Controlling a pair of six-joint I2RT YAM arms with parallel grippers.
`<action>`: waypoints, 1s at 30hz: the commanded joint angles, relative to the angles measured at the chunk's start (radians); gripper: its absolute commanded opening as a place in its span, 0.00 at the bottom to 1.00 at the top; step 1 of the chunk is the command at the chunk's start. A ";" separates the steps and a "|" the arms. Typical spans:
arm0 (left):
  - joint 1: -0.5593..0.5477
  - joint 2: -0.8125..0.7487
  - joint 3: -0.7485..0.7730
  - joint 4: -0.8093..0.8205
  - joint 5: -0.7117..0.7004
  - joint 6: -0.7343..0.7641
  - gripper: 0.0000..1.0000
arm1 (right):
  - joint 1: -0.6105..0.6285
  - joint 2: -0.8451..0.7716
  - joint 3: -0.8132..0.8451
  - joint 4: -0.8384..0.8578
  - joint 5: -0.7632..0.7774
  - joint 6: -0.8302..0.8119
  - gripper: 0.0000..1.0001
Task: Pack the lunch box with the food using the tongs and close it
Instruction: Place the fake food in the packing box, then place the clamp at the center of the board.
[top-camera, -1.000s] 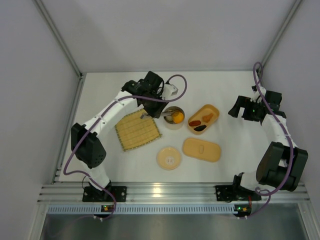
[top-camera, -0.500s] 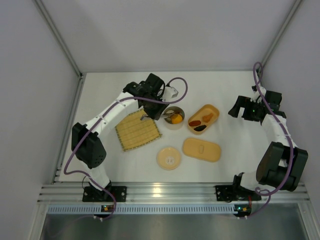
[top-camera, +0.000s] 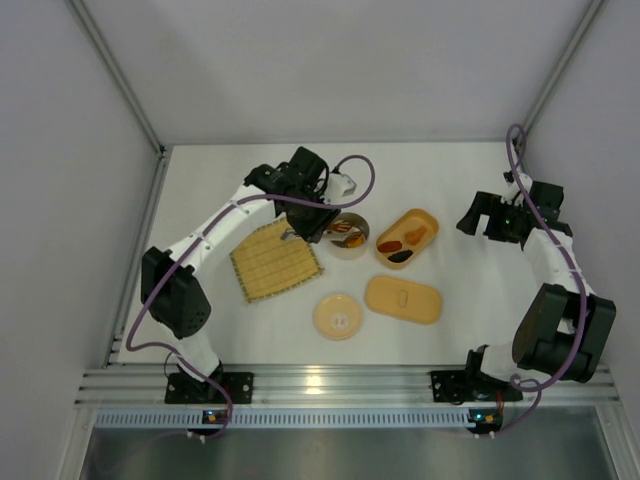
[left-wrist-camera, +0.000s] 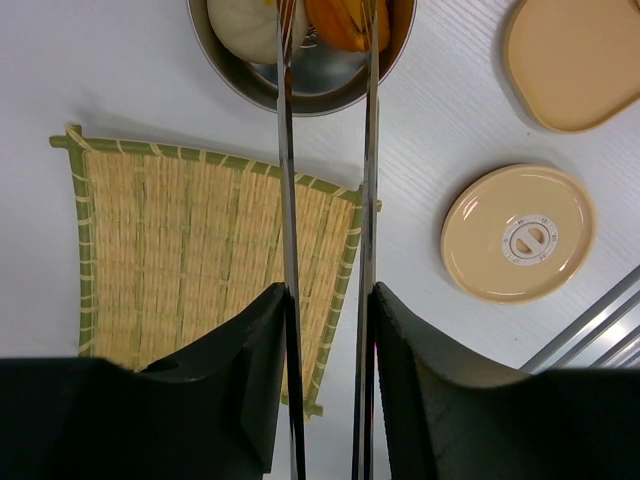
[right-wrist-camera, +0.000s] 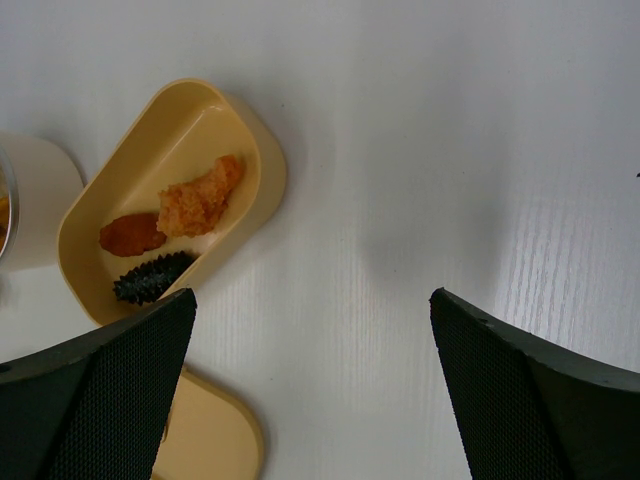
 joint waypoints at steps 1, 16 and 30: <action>0.001 -0.075 0.031 0.039 0.013 -0.009 0.43 | -0.013 -0.007 0.042 0.010 -0.008 -0.008 0.99; 0.387 -0.117 0.149 0.027 0.273 -0.069 0.38 | -0.013 -0.004 0.045 0.012 -0.011 -0.008 0.99; 0.819 0.029 0.141 0.145 0.186 -0.009 0.34 | -0.013 0.006 0.045 0.010 -0.016 -0.008 0.99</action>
